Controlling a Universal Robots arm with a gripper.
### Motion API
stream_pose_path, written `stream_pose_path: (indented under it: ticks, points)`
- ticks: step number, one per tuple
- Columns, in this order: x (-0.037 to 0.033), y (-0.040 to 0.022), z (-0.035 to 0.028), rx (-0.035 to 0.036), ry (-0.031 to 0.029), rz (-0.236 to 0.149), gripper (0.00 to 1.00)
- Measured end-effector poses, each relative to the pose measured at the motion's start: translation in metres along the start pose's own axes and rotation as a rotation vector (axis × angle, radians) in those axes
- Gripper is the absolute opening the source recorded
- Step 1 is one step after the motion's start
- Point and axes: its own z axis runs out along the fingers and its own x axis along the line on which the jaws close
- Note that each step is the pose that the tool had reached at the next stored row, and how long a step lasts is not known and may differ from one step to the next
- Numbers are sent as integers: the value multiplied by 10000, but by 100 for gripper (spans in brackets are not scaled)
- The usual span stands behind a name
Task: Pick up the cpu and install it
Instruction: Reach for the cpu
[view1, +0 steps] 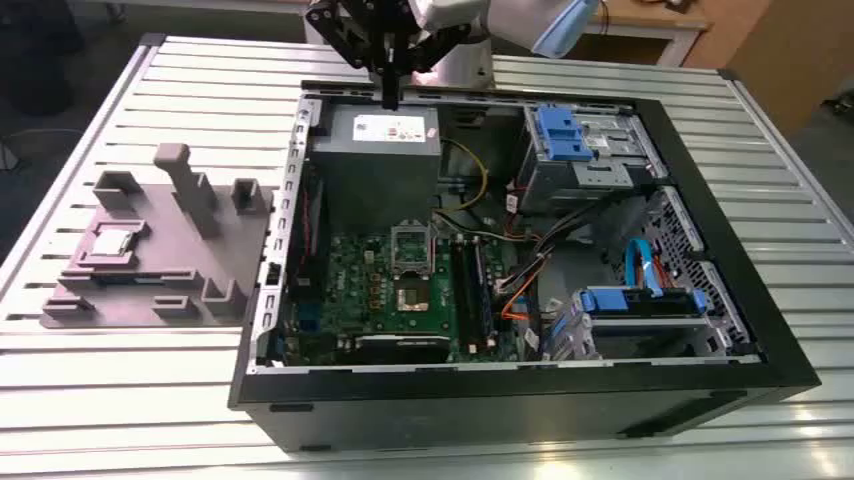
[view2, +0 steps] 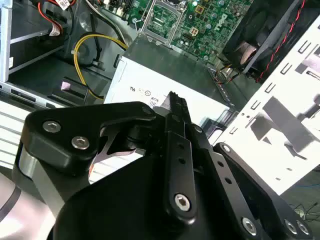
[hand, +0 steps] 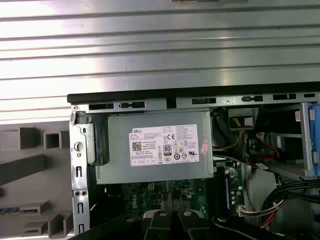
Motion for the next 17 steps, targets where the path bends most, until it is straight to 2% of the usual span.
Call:
stream_pose_path:
  ticks: [9,17]
  points:
    - [3,0,0,1,0,0,10]
    - [107,-8,-1,-1,-1,0,10]
